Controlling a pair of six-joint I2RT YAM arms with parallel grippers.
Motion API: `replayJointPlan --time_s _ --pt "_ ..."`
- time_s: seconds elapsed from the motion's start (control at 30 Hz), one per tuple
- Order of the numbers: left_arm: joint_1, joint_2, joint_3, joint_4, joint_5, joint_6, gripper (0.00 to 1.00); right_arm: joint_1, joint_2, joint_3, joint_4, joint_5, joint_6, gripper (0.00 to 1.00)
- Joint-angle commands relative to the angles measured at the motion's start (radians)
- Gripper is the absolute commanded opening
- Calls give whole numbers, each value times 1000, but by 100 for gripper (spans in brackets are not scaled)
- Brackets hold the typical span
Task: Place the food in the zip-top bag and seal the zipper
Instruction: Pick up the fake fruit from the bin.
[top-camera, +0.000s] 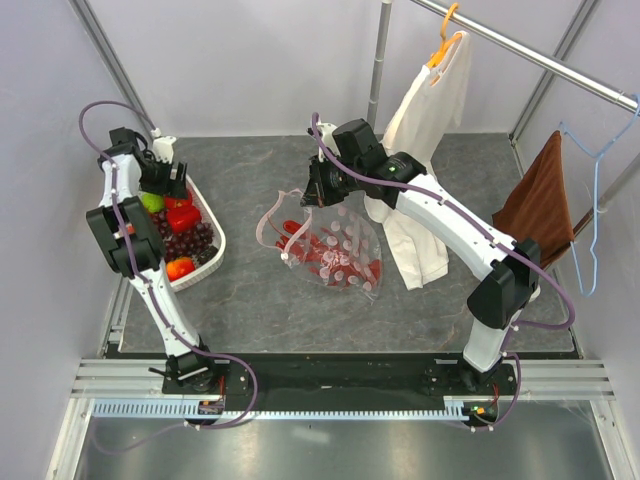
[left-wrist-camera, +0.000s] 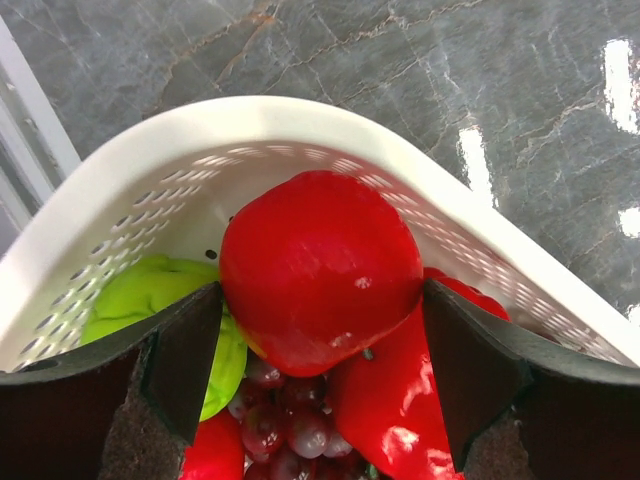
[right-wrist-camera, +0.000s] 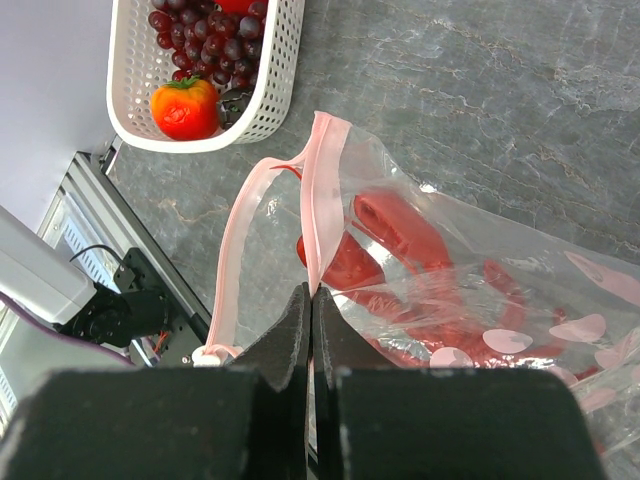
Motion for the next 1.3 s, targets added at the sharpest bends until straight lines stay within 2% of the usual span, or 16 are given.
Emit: replayJointPlan --time_s 0.0,0.17,0.33,0.5,0.73,0.97,1.03,1.13,1.17,1.27 --pt "-2 26 2 37 -16 -59 87 -2 -10 11 16 -11 8 0" --pt "-7 43 6 40 -7 -69 88 -2 -12 3 17 -10 6 0" --pt "-9 52 11 43 -7 -85 93 -2 -12 1 19 -10 8 0" --pt "-9 48 6 47 -7 -105 93 -2 -12 -2 20 -13 9 0" --pt "-5 -44 -17 63 -16 -112 71 -2 -18 -5 20 -5 6 0" --pt "22 -214 -15 141 -45 -160 60 -2 -19 0 22 1 0 0" --pt "40 -265 -14 153 4 -181 56 -2 -19 1 22 1 0 0" --pt "64 -357 -40 149 183 -218 54 -3 -21 0 22 2 -1 0" --pt "65 -388 -55 124 329 -209 55 -5 -23 0 22 1 0 0" --pt "39 -549 -164 90 561 -200 55 -9 -26 3 22 -7 0 0"
